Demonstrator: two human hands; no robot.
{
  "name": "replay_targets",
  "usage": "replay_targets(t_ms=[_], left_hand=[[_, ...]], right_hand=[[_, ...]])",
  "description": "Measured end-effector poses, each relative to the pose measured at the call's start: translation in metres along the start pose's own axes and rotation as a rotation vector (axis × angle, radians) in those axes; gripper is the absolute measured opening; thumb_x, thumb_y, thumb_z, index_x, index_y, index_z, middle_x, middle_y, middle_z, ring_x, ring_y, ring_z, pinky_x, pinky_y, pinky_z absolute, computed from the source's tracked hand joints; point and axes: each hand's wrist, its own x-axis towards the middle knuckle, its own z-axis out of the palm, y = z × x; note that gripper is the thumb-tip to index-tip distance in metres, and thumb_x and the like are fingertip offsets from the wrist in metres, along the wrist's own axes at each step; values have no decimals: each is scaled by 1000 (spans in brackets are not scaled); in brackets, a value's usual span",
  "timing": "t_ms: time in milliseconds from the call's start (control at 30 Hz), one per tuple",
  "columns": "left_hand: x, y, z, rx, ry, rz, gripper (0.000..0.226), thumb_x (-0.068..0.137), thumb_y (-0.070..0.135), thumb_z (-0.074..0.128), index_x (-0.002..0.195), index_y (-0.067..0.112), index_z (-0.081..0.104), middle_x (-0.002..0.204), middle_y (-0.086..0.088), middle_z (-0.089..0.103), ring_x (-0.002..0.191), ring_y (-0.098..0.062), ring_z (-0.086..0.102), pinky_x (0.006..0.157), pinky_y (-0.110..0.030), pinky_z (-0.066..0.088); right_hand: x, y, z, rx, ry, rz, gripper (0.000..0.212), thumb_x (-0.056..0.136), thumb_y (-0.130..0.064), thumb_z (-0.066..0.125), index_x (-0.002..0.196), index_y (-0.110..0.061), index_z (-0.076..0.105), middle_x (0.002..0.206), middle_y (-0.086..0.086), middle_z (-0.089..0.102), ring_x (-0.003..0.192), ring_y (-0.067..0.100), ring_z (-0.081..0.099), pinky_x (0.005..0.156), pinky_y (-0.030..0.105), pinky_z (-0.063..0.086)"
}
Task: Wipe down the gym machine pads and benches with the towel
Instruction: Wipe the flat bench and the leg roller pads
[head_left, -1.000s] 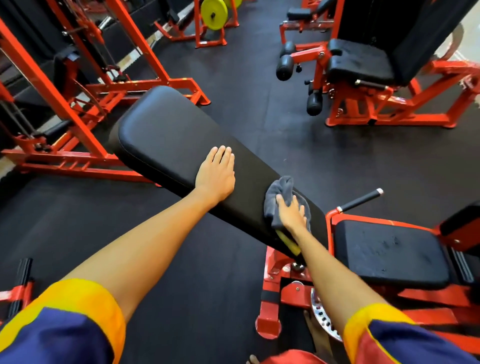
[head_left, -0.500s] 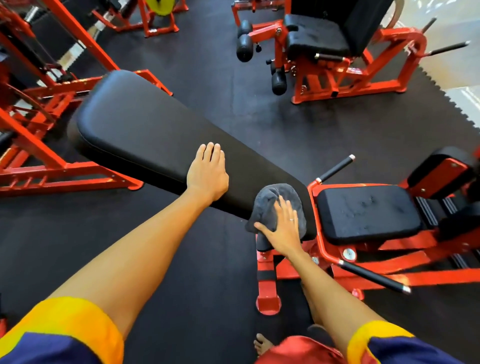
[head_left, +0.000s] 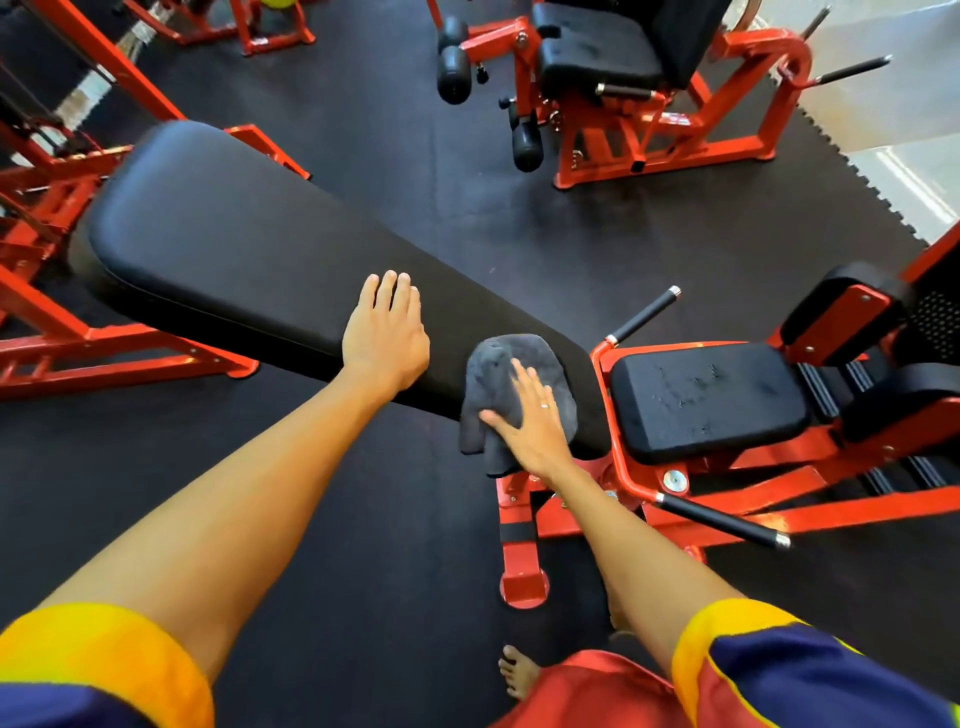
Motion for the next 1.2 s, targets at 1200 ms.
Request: replay_targets(t_ms=[1200], left_hand=[[45,25,4,-44,-74,-43,65,107,34,23,161,2,10,170,-17,5,158,-32,2,127,-51,0]], right_hand=[[66,20,-22,108,-211,119,82,101,-59,51,165,-34,6,173,-6,4,158,15,-5,130,48,1]])
